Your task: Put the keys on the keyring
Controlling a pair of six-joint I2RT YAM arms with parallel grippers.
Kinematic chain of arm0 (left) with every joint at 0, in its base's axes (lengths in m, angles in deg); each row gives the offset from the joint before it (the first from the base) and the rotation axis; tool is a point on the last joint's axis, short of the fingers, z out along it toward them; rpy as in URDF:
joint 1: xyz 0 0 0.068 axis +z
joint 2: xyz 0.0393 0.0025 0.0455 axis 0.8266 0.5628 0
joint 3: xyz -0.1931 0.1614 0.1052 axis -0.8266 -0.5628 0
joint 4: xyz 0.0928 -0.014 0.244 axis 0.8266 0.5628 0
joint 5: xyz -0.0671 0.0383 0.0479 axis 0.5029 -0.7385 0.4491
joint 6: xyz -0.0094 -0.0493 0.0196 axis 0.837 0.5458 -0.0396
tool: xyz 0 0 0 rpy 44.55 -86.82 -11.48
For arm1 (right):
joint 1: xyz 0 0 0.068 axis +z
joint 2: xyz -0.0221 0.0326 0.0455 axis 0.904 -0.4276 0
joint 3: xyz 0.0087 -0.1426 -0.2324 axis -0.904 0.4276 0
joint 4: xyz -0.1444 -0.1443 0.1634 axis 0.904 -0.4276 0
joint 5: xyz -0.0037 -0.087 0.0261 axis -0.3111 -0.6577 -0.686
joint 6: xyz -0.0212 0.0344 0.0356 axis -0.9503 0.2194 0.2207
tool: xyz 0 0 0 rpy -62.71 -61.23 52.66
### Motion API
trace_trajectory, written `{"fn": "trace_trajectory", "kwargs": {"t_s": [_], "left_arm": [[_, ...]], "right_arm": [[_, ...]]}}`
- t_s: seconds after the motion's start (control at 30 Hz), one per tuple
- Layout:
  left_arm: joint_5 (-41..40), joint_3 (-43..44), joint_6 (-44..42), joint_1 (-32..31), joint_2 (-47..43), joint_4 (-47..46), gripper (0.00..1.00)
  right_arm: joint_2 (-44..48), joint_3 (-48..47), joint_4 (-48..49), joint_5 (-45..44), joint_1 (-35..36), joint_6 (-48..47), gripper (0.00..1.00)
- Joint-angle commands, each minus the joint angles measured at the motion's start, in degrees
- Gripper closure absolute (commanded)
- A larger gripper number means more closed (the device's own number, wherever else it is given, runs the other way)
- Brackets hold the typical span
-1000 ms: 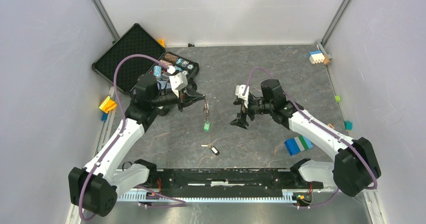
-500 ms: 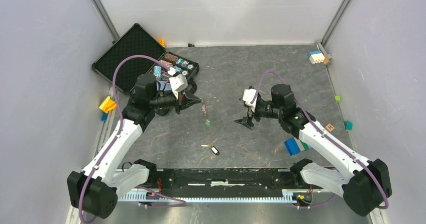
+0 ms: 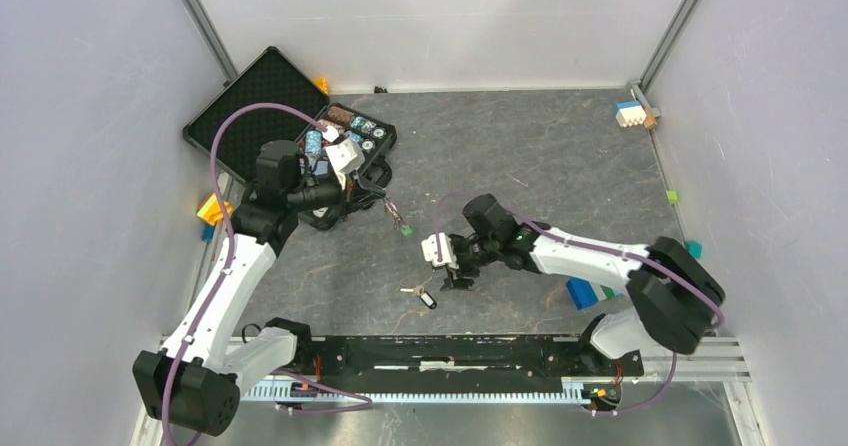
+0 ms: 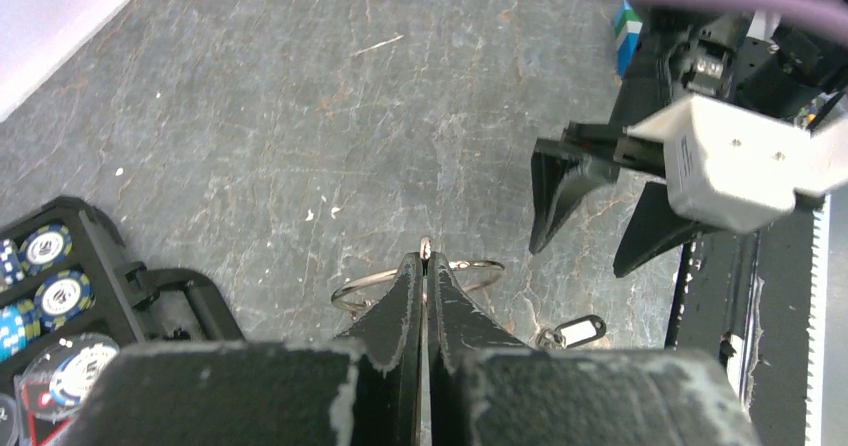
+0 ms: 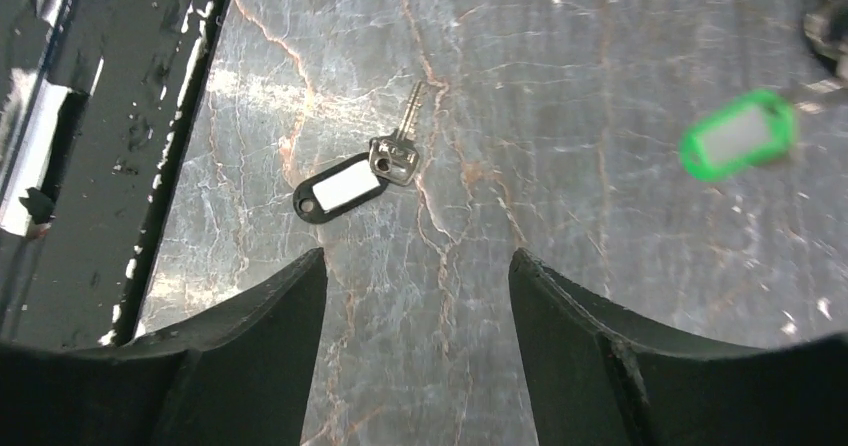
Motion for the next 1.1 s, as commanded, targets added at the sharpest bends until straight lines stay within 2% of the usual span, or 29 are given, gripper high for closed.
{"fn": "trace_trajectory", "kwargs": {"t_s": [0.0, 0.33, 0.57, 0.8, 1.07], "left_arm": [[-2.62, 1.77, -2.76, 1.23, -0.64, 1.71, 0.98], [-4.52, 1.24, -3.91, 3.67, -1.40, 1.63, 0.98], [-4.84, 0.95, -1.80, 4.33, -1.07, 0.74, 0.98], [-3.79, -0.16, -1.31, 4.42, -2.04, 0.07, 0.98], [-3.83, -0.67, -0.91, 4.42, -2.86, -0.45, 0.98]], "right_arm": [[-6.12, -5.29, 0.17, 1.07, 2.21, -6.45, 0.30], [-18.00, -13.99, -7.87, 4.36, 4.32, -14.39, 0.50], [-21.05, -16.63, -12.94, 6.27, 4.92, -18.30, 0.50], [-23.05, -18.84, -14.21, 7.55, 5.45, -17.96, 0.50], [-25.86, -22.01, -16.75, 7.91, 6.00, -18.56, 0.59]]}}
